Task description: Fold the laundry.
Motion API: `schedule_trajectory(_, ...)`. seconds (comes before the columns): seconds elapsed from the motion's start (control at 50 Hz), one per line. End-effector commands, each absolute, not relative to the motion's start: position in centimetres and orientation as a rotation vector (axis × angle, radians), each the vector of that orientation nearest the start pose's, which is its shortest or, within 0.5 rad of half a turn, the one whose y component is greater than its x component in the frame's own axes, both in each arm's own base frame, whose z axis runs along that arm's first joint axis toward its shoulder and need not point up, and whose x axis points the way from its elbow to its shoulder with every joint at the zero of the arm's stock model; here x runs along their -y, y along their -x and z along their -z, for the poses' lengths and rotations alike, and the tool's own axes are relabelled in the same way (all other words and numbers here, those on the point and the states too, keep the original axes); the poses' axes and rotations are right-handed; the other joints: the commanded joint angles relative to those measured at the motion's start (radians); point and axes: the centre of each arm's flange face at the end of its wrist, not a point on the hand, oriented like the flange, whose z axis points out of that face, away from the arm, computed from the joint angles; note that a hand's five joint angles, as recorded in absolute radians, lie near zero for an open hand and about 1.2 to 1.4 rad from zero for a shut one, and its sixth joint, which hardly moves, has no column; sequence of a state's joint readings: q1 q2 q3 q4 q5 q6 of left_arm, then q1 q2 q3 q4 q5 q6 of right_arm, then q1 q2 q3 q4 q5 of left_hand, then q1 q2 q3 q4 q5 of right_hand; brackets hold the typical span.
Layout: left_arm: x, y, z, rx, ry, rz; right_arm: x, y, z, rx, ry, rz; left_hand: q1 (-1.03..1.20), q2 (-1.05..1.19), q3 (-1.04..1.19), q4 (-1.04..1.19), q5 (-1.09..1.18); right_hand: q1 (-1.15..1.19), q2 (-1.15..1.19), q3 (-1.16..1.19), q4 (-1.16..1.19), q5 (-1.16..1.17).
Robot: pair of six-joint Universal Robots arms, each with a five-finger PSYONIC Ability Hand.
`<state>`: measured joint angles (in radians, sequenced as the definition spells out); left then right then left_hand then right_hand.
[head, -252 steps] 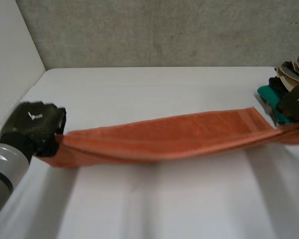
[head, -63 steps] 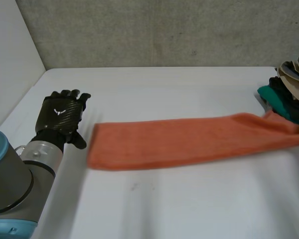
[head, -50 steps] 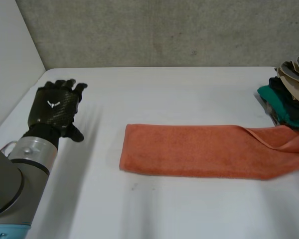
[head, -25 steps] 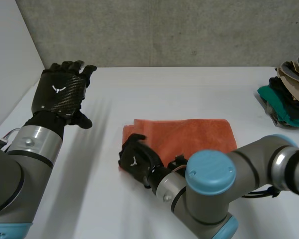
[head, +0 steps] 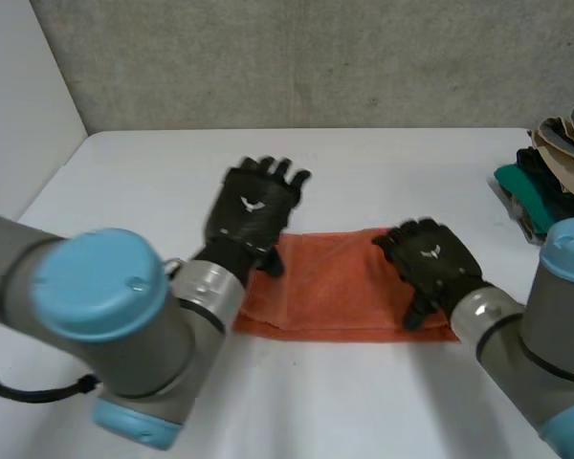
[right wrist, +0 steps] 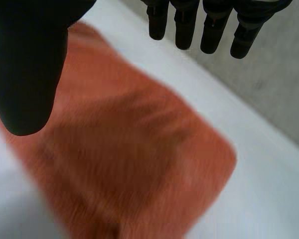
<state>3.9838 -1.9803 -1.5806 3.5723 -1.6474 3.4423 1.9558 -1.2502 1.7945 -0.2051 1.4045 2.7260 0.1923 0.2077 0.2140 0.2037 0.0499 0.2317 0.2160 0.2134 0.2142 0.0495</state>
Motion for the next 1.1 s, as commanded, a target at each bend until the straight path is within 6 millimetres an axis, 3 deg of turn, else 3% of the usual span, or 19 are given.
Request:
schedule_trajectory(0.02, 21.2, 36.5, -17.7, -2.18, -1.141, 2.321, 24.9, -22.6, -14.1, -2.375, 1.067, 1.68, 0.024, 0.009, 0.002, 0.013, -0.008, 0.123, 0.138, 0.141, 0.14, 0.13)
schedule_trajectory(0.08, 21.2, 36.1, -17.5, -2.187, -1.111, 2.299, 25.3, -22.3, -13.0, -2.411, 1.1, 1.646, 0.027, 0.012, 0.005, 0.016, -0.005, 0.369, 0.385, 0.387, 0.386, 0.377)
schedule_trajectory(0.1, 21.2, 36.0, -17.4, -2.19, -1.106, 2.291, 25.7, -22.1, -12.2, -2.444, 1.144, 1.632, 0.027, 0.012, 0.005, 0.016, -0.005, 0.873, 0.888, 0.891, 0.89, 0.88)
schedule_trajectory(0.12, 21.1, 36.0, -17.4, -2.192, -1.101, 2.285, 26.1, -21.8, -11.9, -2.464, 1.166, 1.643, 0.024, 0.009, 0.003, 0.013, -0.008, 1.162, 1.177, 1.18, 1.179, 1.169)
schedule_trajectory(0.22, 20.2, 34.6, -19.8, -2.163, -1.049, 2.322, 29.1, -20.5, -13.7, -2.493, 1.354, 1.946, 0.024, 0.009, 0.002, 0.013, -0.008, 1.165, 1.18, 1.183, 1.182, 1.172)
schedule_trajectory(0.28, 19.6, 33.6, -21.1, -2.143, -1.02, 2.353, 29.7, -22.2, -16.2, -2.329, 1.521, 2.201, 0.021, 0.006, 0.0, 0.01, -0.011, 1.165, 1.18, 1.183, 1.182, 1.172)
schedule_trajectory(0.36, 20.0, 31.6, -22.5, -2.12, -0.934, 2.364, 25.6, -29.4, -19.2, -1.847, 1.711, 2.365, 0.021, 0.006, 0.0, 0.01, -0.011, 1.165, 1.18, 1.183, 1.182, 1.172)
schedule_trajectory(0.4, 20.3, 31.1, -22.7, -2.115, -0.908, 2.365, 22.1, -33.5, -18.4, -1.605, 1.799, 2.29, 0.021, 0.006, 0.0, 0.01, -0.011, 1.165, 1.18, 1.183, 1.182, 1.172)
schedule_trajectory(0.46, 20.9, 29.9, -23.0, -2.106, -0.853, 2.354, 18.5, -36.4, -15.9, -1.407, 1.891, 2.123, 0.021, 0.006, 0.0, 0.01, -0.011, 1.165, 1.18, 1.183, 1.182, 1.172)
schedule_trajectory(0.52, 21.4, 29.2, -22.8, -2.113, -0.816, 2.329, 17.3, -37.6, -14.5, -1.334, 1.925, 2.051, 0.021, 0.006, 0.0, 0.01, -0.011, 1.165, 1.18, 1.183, 1.182, 1.172)
schedule_trajectory(0.54, 21.5, 29.1, -22.8, -2.113, -0.81, 2.326, 17.2, -37.7, -14.5, -1.335, 1.92, 2.045, 0.021, 0.006, 0.0, 0.01, -0.011, 1.009, 1.024, 1.027, 1.026, 1.016)
schedule_trajectory(0.6, 21.8, 28.7, -22.8, -2.111, -0.757, 2.311, 17.2, -37.7, -14.7, -1.397, 1.825, 2.012, 0.021, 0.006, 0.0, 0.01, -0.011, 0.276, 0.292, 0.294, 0.294, 0.284)
schedule_trajectory(0.68, 22.2, 28.7, -23.1, -2.104, -0.721, 2.32, 18.3, -37.0, -15.5, -1.523, 1.612, 1.96, 0.021, 0.006, 0.0, 0.01, -0.011, 0.007, 0.022, 0.025, 0.024, 0.014)
schedule_trajectory(0.7, 22.2, 28.7, -23.2, -2.102, -0.721, 2.324, 20.0, -35.7, -17.5, -1.609, 1.407, 1.97, 0.021, 0.006, 0.0, 0.01, -0.011, -0.057, -0.042, -0.039, -0.04, -0.05)
schedule_trajectory(0.8, 22.8, 29.8, -24.4, -2.065, -0.718, 2.387, 22.4, -32.4, -21.3, -1.717, 0.968, 1.924, 0.021, 0.006, 0.0, 0.01, -0.011, -0.057, -0.042, -0.039, -0.04, -0.05)
schedule_trajectory(0.88, 22.3, 32.2, -23.9, -2.08, -0.809, 2.429, 25.0, -28.9, -21.6, -1.871, 0.749, 1.837, 0.024, 0.009, 0.002, 0.013, -0.008, -0.057, -0.042, -0.039, -0.04, -0.05)
schedule_trajectory(0.98, 21.0, 36.0, -22.9, -2.136, -0.959, 2.496, 26.4, -26.7, -21.3, -2.008, 0.726, 1.734, 0.024, 0.009, 0.002, 0.013, -0.008, -0.057, -0.042, -0.039, -0.04, -0.05)
schedule_trajectory(1.04, 21.4, 37.4, -21.7, -2.191, -0.987, 2.492, 27.0, -27.0, -20.6, -2.042, 0.74, 1.657, 0.024, 0.009, 0.002, 0.013, -0.008, -0.057, -0.042, -0.039, -0.04, -0.05)
schedule_trajectory(1.1, 22.2, 38.3, -18.8, -2.29, -1.037, 2.35, 27.8, -27.7, -18.6, -2.086, 0.764, 1.527, 0.027, 0.012, 0.005, 0.016, -0.005, -0.057, -0.042, -0.039, -0.04, -0.05)
